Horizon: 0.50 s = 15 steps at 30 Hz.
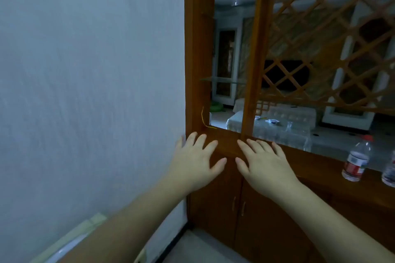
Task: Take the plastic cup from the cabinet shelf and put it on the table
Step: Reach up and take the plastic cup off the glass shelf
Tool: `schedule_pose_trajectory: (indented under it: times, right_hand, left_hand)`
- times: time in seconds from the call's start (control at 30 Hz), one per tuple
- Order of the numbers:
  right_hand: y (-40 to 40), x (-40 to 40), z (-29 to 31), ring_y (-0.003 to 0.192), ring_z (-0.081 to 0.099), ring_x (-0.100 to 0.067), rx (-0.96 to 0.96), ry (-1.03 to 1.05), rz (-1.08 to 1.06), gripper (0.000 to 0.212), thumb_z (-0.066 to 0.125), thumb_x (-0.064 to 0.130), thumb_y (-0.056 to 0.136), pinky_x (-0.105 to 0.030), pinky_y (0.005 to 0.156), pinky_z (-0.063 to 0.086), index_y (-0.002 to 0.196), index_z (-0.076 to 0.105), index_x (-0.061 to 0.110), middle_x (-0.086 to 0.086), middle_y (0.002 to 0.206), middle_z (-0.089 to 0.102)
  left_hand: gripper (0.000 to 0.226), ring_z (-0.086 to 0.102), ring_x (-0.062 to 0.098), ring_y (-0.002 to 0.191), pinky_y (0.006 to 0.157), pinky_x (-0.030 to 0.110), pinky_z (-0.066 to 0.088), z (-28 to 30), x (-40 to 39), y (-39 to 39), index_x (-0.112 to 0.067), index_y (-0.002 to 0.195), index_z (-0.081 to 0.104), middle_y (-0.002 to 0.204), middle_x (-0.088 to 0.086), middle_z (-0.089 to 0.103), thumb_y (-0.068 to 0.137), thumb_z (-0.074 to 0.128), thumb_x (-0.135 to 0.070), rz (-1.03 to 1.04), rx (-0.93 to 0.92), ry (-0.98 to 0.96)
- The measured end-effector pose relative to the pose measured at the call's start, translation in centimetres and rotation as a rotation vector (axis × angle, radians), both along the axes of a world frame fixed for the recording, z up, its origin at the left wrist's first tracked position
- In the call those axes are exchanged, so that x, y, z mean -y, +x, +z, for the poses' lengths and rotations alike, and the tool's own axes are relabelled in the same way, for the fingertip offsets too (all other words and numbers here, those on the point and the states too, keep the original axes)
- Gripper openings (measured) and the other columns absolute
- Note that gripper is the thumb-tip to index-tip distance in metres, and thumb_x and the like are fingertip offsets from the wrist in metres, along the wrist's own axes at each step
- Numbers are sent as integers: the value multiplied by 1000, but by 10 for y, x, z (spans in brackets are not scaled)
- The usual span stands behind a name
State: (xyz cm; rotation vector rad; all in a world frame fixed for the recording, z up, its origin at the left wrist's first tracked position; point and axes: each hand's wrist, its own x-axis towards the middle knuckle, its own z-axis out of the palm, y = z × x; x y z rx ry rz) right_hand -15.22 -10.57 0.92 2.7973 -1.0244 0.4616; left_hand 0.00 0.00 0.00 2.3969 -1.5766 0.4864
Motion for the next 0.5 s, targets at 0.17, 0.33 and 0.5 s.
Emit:
schedule_pose_trajectory:
  times: [0.17, 0.33, 0.5]
  right_hand:
    - [26, 48, 10, 145, 25, -23, -1, -16, 4, 61, 26, 54, 98, -43, 115, 22, 152, 18, 29, -2, 159, 29]
    - [51, 113, 21, 142, 29, -23, 9, -52, -10, 59, 27, 54, 97, -45, 111, 29, 150, 24, 27, -2, 155, 35]
    - [78, 181, 42, 144, 25, -24, 47, -64, 19, 58, 27, 51, 99, -45, 112, 25, 152, 22, 26, -3, 158, 29]
  left_hand:
    - [73, 22, 28, 145, 115, 56, 14, 2, 47, 35, -35, 148, 30, 159, 3, 32, 87, 15, -72, -25, 32, -33]
    - [67, 38, 26, 136, 106, 51, 34, 13, 116, 65, -32, 145, 35, 151, 4, 42, 89, 23, -67, -82, 106, -74]
    - [65, 42, 25, 133, 103, 49, 38, 38, 184, 95, -32, 143, 38, 150, 3, 44, 90, 26, -67, -67, 130, -83]
